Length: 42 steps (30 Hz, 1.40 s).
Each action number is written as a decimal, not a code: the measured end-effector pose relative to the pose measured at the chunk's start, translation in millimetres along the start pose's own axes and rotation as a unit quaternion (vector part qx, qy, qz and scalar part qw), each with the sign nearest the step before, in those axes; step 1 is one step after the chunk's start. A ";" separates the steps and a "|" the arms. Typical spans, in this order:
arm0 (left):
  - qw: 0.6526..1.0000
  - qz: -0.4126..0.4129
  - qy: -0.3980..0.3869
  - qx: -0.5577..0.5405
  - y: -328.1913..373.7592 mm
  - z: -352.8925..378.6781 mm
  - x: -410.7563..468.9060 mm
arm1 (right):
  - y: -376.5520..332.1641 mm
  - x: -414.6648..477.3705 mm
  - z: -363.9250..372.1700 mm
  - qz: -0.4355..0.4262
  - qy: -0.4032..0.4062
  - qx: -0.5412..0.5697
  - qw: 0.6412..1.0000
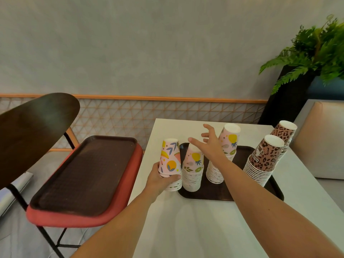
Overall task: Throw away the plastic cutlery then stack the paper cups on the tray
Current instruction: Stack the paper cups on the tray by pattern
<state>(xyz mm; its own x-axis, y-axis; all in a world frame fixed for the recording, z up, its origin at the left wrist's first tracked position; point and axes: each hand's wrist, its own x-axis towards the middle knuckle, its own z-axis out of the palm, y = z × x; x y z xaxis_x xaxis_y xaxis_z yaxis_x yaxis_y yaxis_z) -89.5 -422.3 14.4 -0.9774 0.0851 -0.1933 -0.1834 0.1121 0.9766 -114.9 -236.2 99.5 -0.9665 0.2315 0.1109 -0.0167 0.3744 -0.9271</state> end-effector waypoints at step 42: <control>0.999 0.031 -0.013 0.021 21.0 1.9 -3.2 | -45.9 2.0 22.9 0.019 -0.102 0.029 0.994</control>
<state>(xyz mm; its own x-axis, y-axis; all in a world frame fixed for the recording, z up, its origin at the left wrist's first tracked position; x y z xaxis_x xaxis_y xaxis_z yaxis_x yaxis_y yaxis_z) -90.1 -418.3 35.4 -0.9837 0.1193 -0.1348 -0.1167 0.1475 0.9822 -121.9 -273.5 134.0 -0.9985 0.0549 0.0058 0.0117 0.3143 -0.9493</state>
